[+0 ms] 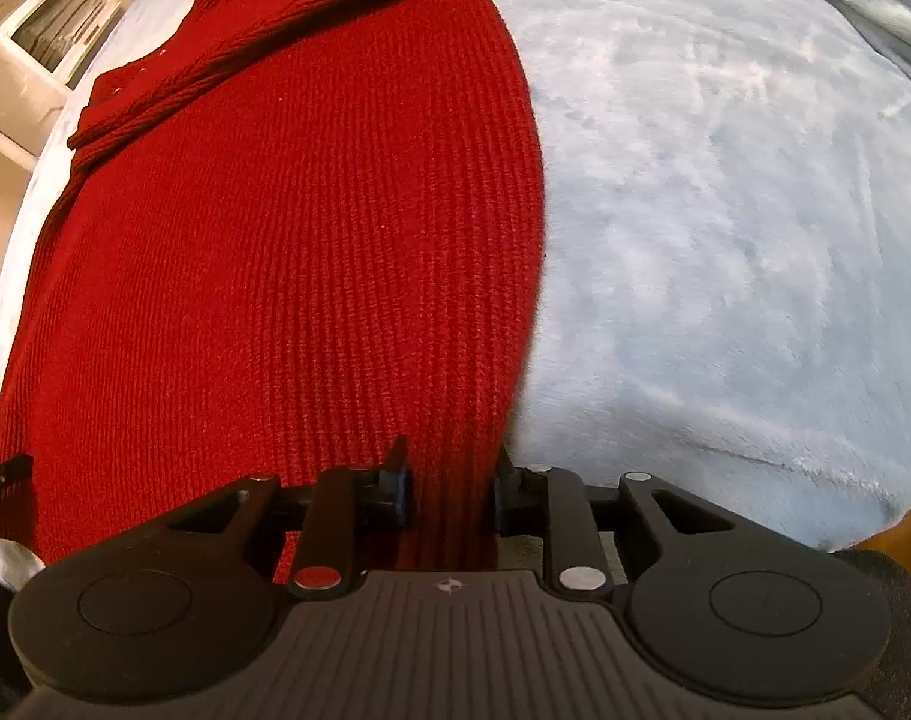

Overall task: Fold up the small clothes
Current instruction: 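Grasp the long side edge of the sweater with the right tool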

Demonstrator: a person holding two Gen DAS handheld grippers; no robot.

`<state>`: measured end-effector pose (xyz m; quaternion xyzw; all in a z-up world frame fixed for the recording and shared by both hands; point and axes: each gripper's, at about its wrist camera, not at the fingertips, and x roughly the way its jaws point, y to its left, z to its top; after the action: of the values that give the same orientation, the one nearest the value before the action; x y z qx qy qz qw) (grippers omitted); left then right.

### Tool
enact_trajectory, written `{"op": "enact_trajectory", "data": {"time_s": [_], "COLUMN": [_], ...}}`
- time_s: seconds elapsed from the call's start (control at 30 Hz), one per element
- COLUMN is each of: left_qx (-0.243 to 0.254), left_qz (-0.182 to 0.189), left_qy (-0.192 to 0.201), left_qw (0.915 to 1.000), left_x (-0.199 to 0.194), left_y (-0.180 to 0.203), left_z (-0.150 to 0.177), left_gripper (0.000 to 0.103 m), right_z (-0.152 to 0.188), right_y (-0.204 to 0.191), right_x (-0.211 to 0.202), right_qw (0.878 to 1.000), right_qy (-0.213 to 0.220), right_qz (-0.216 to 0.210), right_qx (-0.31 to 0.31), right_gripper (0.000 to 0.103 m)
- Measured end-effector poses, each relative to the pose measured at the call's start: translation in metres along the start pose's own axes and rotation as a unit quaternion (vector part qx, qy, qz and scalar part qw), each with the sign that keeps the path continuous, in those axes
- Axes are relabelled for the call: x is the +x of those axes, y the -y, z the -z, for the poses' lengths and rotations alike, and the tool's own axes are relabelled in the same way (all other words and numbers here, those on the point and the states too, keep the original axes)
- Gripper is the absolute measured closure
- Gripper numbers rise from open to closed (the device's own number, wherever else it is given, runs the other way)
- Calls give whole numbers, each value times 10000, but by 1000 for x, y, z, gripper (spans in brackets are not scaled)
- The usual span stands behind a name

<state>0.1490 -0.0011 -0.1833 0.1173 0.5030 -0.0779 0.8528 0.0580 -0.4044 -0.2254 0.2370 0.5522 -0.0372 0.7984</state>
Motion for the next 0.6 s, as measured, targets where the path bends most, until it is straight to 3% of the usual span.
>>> {"op": "enact_trajectory", "data": {"time_s": [0.6], "left_qx": [-358], "left_qz": [78], "left_qy": [-93], "left_qw": [9993], "left_x": [16], "left_y": [-22], "left_z": [2], "left_gripper": [2], "right_z": [-9], "right_y": [-4], "right_x": [5], "right_qw": [9999], "right_qy": [-137], "right_qz": [78], "right_qx": [-15], "right_gripper": [75]}}
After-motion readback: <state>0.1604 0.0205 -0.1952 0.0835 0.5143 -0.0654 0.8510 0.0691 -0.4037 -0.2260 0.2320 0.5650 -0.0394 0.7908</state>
